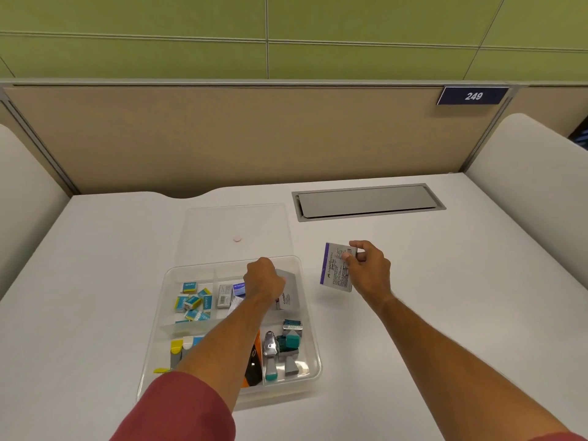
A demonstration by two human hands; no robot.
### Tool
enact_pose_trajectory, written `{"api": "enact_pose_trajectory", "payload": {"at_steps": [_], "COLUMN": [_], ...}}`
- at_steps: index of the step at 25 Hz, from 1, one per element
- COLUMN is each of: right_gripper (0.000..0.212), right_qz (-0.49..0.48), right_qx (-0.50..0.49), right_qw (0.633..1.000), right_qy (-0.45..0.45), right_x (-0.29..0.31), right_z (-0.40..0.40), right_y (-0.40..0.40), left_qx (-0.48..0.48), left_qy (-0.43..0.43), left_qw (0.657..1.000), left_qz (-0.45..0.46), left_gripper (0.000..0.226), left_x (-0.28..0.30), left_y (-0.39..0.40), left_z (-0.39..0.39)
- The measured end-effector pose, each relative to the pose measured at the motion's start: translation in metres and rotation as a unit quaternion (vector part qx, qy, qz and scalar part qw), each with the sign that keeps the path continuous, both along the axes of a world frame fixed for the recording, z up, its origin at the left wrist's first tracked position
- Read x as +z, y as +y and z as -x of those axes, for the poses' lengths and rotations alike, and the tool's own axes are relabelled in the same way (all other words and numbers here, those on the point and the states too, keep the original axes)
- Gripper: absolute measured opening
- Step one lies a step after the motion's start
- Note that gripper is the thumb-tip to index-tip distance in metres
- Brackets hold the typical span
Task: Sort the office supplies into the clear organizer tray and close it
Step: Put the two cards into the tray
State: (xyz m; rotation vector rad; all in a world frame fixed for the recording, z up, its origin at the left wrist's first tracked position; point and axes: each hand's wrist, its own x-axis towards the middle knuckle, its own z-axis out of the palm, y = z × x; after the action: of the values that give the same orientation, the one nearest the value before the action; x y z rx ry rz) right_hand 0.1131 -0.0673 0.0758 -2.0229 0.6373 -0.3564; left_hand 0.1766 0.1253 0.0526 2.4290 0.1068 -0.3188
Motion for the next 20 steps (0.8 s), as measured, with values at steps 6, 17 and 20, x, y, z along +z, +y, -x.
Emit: {"api": "enact_pose_trajectory", "payload": {"at_steps": [6,17,20], "right_gripper": [0.019,0.013,0.009], "right_qz": [0.01,0.065,0.089], "right_qx": [0.028,0.113,0.137], "right_qw": [0.999,0.991,0.984], "right_qy": [-0.017,0.024,0.066], "right_x": [0.01,0.006,-0.003], "right_z": [-0.009,-0.033,-0.04], "right_y": [0.019,0.075,0.086], "left_qx": [-0.033,-0.185,-0.176], "left_qy": [-0.054,-0.17,-0.166], "left_qw": [0.998,0.937,0.929], "left_qz": [0.029,-0.244,-0.278], "left_gripper": [0.043,0.085,0.092], "left_x": [0.009,0.001,-0.005], "left_y": [0.022,0.094,0.113], "left_z": [0.003,0.015,0.017]}}
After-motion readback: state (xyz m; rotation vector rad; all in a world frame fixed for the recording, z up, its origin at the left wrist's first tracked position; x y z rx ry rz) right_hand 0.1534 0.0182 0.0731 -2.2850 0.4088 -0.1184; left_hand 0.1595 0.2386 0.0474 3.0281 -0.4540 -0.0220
